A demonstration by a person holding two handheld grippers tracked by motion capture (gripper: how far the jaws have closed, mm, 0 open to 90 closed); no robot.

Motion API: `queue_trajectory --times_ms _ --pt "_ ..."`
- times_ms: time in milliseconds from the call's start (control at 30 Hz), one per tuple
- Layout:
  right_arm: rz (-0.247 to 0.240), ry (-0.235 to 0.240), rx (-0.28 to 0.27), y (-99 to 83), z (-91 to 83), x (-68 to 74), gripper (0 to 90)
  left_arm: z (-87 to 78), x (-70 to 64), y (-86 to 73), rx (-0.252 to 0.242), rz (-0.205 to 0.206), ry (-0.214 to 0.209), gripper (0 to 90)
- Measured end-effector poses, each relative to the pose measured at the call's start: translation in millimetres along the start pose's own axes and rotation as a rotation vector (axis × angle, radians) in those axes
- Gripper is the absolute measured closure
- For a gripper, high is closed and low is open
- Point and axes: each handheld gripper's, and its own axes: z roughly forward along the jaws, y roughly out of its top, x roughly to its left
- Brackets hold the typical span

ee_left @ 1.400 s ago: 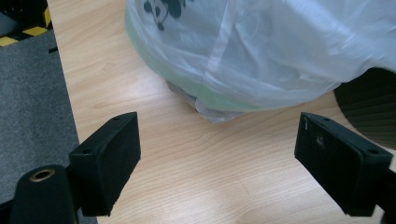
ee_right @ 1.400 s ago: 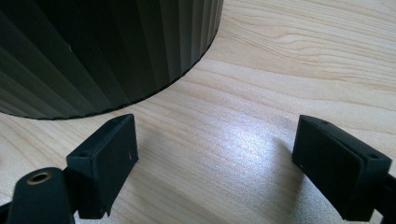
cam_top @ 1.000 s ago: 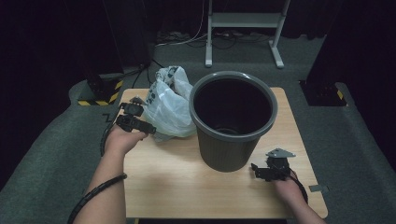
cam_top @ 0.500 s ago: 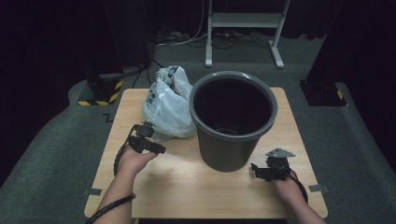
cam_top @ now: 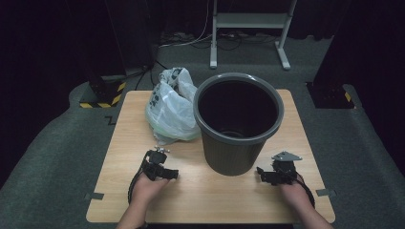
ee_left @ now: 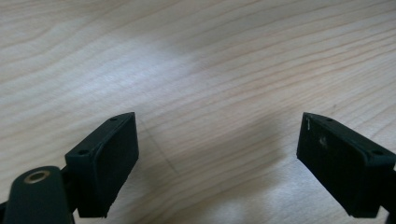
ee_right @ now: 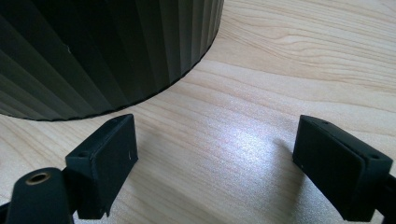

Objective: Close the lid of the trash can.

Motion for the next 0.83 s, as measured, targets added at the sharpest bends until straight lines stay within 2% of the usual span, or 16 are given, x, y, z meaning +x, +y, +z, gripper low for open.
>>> queue_trajectory --times_ms 67,100,200,300,433,567,833 --pt "0.001 -0.002 0.000 0.0 0.0 0.4 13.6 1.6 -2.3 -6.9 -0.035 0.015 0.023 11.3" --pt "0.002 -0.003 0.000 0.1 0.0 0.7 13.6 1.7 -3.9 -8.2 -0.032 0.036 0.039 11.7" --pt "0.002 -0.003 0.000 0.1 -0.1 0.9 13.7 3.6 -4.8 -12.2 -0.067 0.039 0.040 9.0" --pt "0.003 -0.003 0.000 -0.1 -0.2 1.5 13.8 8.0 -4.0 -21.6 -0.166 0.029 0.042 3.8" --pt "0.001 -0.003 0.000 -0.1 -0.3 1.8 13.8 16.5 -2.0 -26.7 -0.277 0.043 0.037 0.0" --pt "0.000 -0.003 0.000 -0.2 -0.3 1.8 13.7 18.9 -3.3 -23.0 -0.281 0.032 0.041 0.2" --pt "0.002 -0.003 0.001 -0.1 -0.1 1.8 13.5 19.7 -3.6 -21.2 -0.278 0.050 0.028 0.2"
